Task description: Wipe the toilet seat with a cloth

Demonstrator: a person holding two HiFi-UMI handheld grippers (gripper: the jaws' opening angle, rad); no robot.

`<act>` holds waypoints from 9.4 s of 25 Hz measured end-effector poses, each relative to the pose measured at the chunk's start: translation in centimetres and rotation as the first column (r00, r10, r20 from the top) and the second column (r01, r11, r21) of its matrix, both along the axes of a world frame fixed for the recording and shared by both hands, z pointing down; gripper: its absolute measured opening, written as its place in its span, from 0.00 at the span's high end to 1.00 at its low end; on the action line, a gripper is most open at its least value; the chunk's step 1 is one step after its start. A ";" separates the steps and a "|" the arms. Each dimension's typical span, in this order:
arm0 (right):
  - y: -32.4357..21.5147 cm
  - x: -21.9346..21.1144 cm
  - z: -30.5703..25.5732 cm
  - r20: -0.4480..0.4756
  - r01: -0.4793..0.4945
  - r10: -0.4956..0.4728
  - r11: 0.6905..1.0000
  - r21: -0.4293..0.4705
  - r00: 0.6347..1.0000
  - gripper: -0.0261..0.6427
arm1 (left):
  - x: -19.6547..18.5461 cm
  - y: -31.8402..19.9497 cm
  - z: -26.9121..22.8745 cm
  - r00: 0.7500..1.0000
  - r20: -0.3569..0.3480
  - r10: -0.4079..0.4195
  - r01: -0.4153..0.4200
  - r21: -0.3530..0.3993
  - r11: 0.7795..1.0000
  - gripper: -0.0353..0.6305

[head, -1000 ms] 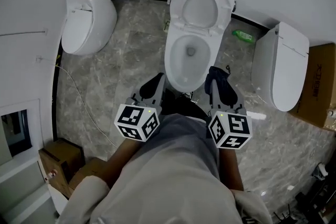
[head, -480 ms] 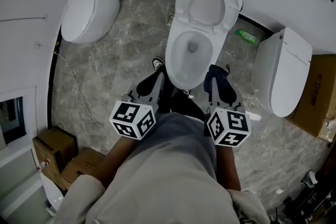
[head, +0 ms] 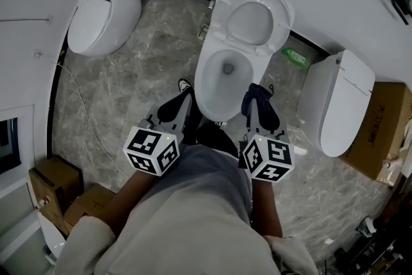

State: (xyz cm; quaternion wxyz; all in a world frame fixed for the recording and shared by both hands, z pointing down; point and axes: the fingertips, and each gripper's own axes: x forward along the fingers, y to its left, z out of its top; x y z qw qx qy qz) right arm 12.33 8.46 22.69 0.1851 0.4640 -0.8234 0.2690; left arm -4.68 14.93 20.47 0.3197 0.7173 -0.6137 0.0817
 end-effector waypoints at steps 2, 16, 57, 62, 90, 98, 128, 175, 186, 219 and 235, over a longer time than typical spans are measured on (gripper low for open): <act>-1.1 0.0 0.4 -0.005 -0.018 0.018 1.000 0.001 1.000 0.85 | -0.4 -0.5 0.1 1.000 0.000 0.004 -0.004 -0.008 1.000 0.93; -11.3 -0.7 4.2 0.039 -0.170 0.170 0.985 -0.010 0.985 0.85 | -4.2 -4.8 1.1 0.999 0.029 0.040 -0.038 -0.065 0.997 0.93; -33.0 0.9 13.9 0.163 -0.710 0.710 0.701 -0.067 0.686 0.85 | -8.8 -7.4 2.4 0.999 0.004 0.043 -0.042 -0.139 0.989 0.93; -33.8 -1.0 12.5 0.148 -0.672 0.665 0.741 -0.005 0.732 0.85 | -9.4 -7.5 3.3 0.999 -0.020 0.041 -0.043 -0.159 0.986 0.93; -33.9 -10.6 9.7 -0.186 -0.187 0.251 0.933 0.307 0.950 0.85 | -11.9 -8.2 4.2 0.998 -0.050 -0.028 0.019 -0.174 0.985 0.93; -32.9 -14.3 10.8 -0.369 0.049 0.087 0.937 0.345 0.925 0.85 | -12.5 -8.0 4.7 0.997 -0.058 -0.048 0.037 -0.186 0.982 0.93; -27.2 -19.2 23.9 -0.463 0.079 -0.038 0.994 0.070 0.886 0.85 | -18.7 -7.8 5.8 0.993 -0.054 -0.106 0.092 -0.217 0.972 0.93; -24.0 -17.9 41.2 0.594 -0.391 0.715 0.699 -0.599 0.369 0.85 | -13.2 -1.2 20.4 0.987 -0.157 -0.030 -0.028 -0.352 0.936 0.93; -22.8 -13.2 45.4 0.567 -0.393 0.791 0.608 -0.690 0.228 0.85 | -11.7 -2.0 22.4 0.991 -0.133 0.013 -0.059 -0.352 0.934 0.93; -24.3 1.9 44.3 0.585 -0.490 0.782 0.605 -0.628 0.216 0.85 | -3.1 -6.1 22.2 0.974 -0.170 0.149 -0.200 -0.344 0.917 0.93; -25.9 4.5 38.3 0.466 -0.531 0.699 0.715 -0.455 0.542 0.85 | 0.1 -7.8 17.7 0.939 -0.015 0.343 -0.336 -0.246 0.909 0.93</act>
